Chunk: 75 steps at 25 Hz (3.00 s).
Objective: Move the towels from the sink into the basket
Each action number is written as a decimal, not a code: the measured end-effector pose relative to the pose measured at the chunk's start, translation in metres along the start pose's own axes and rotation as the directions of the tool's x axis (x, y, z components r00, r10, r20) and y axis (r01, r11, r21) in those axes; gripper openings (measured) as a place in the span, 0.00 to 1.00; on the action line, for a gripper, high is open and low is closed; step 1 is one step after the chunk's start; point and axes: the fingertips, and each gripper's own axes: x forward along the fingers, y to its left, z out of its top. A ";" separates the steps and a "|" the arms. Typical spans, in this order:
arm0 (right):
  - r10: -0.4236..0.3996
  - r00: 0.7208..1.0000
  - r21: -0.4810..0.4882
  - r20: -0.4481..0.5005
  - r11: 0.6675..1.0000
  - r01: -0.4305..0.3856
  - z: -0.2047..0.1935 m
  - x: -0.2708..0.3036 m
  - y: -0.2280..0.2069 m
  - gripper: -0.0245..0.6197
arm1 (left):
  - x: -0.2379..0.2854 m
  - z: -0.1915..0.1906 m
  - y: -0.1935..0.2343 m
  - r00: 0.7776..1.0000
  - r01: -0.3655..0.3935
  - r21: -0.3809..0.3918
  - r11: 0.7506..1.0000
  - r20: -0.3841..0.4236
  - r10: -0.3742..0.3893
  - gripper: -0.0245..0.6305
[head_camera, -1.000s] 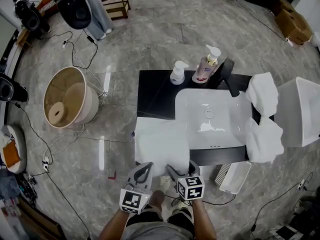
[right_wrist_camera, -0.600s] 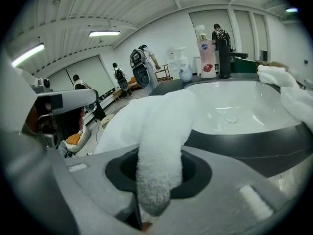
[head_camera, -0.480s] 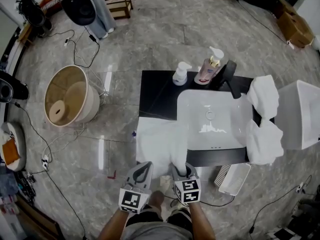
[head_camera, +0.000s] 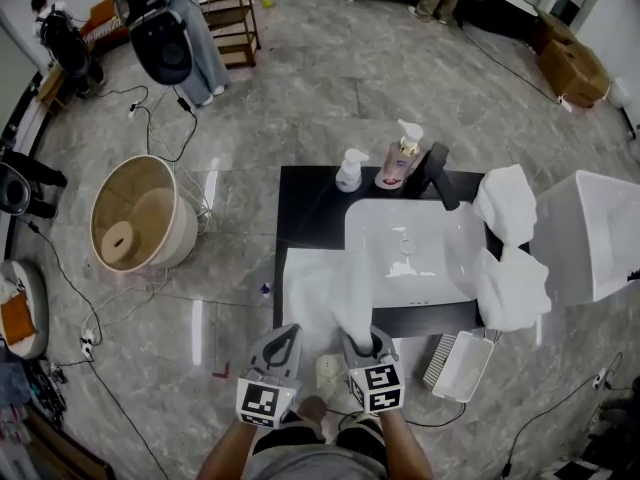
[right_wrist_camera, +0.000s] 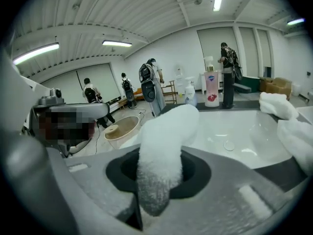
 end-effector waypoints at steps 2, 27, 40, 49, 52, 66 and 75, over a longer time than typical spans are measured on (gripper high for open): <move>-0.009 0.999 -0.007 0.030 1.000 0.010 0.014 -0.009 0.000 0.21 | -0.003 0.011 -0.002 1.000 0.005 0.014 1.000 0.022 -0.005 0.05; -0.367 0.845 0.149 0.389 0.930 0.336 0.100 -0.225 -0.095 0.20 | 0.014 0.154 -0.137 0.927 0.240 0.247 0.939 0.230 -0.297 0.05; -0.609 0.682 0.294 0.405 0.793 0.534 0.050 -0.369 -0.190 0.20 | 0.067 0.178 -0.306 0.810 0.466 0.352 0.811 0.198 -0.552 0.05; -0.748 0.568 0.403 0.342 0.663 0.631 -0.012 -0.466 -0.250 0.20 | 0.088 0.171 -0.434 0.709 0.610 0.382 0.694 0.129 -0.694 0.05; -0.785 0.536 0.440 0.311 0.619 0.651 -0.039 -0.491 -0.269 0.21 | 0.095 0.161 -0.472 0.677 0.649 0.387 0.655 0.098 -0.729 0.05; -0.874 0.464 0.542 0.146 0.463 0.701 -0.187 -0.558 -0.374 0.21 | 0.155 0.080 -0.642 0.556 0.785 0.375 0.493 -0.073 -0.828 0.05; -0.875 0.482 0.601 0.049 0.411 0.685 -0.302 -0.537 -0.457 0.21 | 0.226 -0.014 -0.722 0.521 0.840 0.296 0.454 -0.209 -0.828 0.05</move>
